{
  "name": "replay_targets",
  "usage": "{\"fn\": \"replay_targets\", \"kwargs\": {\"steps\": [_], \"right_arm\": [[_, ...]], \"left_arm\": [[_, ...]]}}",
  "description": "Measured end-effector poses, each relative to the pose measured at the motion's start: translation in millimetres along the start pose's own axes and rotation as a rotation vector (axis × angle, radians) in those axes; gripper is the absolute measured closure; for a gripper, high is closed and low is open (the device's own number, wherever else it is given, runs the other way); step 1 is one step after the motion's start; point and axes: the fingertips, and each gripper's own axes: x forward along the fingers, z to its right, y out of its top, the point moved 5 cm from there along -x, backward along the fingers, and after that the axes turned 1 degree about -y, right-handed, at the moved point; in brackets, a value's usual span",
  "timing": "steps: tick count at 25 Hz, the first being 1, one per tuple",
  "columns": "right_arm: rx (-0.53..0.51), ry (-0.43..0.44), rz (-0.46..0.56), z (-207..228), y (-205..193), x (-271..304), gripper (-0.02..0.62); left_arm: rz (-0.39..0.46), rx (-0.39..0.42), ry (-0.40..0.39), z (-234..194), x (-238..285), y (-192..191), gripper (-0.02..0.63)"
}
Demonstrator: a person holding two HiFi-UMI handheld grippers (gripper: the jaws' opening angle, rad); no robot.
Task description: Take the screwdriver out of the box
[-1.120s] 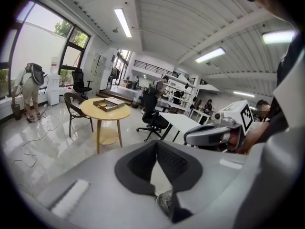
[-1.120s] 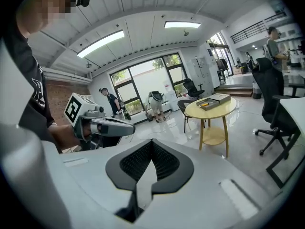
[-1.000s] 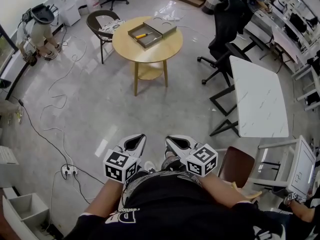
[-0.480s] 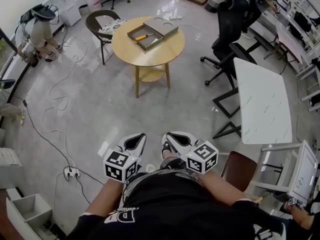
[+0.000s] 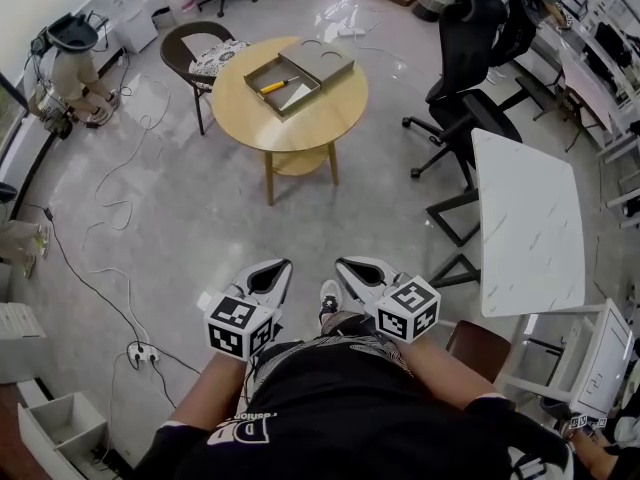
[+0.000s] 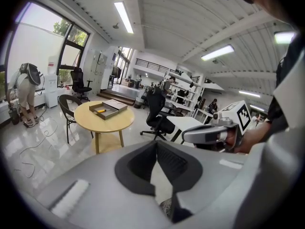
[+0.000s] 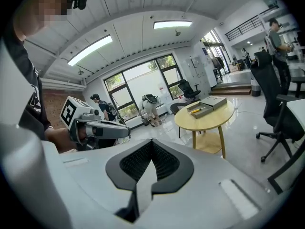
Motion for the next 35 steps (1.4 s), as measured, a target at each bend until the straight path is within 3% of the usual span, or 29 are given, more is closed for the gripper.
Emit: {"fn": "replay_targets", "kwargs": {"steps": [20, 35], "right_arm": [[-0.02, 0.102, 0.015, 100.9, 72.6, 38.9, 0.598], [-0.005, 0.115, 0.007, 125.0, 83.4, 53.3, 0.598]], "left_arm": [[0.028, -0.02, 0.099, -27.9, 85.2, 74.4, 0.548], [0.001, -0.022, 0.088, -40.3, 115.0, 90.7, 0.548]]}}
